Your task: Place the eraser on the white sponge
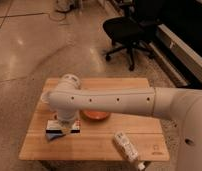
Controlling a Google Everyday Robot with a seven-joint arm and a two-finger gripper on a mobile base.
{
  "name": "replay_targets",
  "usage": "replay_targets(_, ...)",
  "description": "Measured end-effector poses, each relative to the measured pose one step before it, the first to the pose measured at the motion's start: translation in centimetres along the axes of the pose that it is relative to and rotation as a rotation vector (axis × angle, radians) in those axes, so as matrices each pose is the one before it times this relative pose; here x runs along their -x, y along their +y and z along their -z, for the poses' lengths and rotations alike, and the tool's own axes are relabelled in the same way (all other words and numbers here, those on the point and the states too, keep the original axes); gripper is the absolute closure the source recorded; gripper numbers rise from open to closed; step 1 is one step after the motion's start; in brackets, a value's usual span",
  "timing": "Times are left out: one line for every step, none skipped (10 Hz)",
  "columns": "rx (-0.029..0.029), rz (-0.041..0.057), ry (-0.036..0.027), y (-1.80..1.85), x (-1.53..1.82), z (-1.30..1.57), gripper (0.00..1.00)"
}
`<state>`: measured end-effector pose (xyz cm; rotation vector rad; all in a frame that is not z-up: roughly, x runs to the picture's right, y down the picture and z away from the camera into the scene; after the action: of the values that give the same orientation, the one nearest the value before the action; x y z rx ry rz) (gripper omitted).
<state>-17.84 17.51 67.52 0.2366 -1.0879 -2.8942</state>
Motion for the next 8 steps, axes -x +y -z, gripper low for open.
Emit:
replay_targets(0.00398, 0.01209, 0.00007, 0.260, -1.047, -0.564, 1.00)
replay_targets(0.00445, 0.00524, 0.00114, 0.325, -0.680, -0.461, 1.00)
replay_targets(-0.00044, 0.00490, -0.00048, 0.369, -0.649, -0.828, 1.00)
replay_targets(-0.00161, 0.00014, -0.00139, 0.334, -0.244, -0.592, 1.00)
replay_targets(0.00008, 0.00141, -0.00442, 0.595, -0.363, -0.882, 1.00)
replay_targets(-0.00508, 0.00620, -0.00402, 0.404, -0.512, -0.868, 1.00)
replay_targets(-0.00477, 0.00701, -0.00527, 0.402, -0.426, -0.808, 1.00)
replay_targets(-0.00227, 0.00523, -0.00667, 0.653, -0.344, -0.956, 0.98)
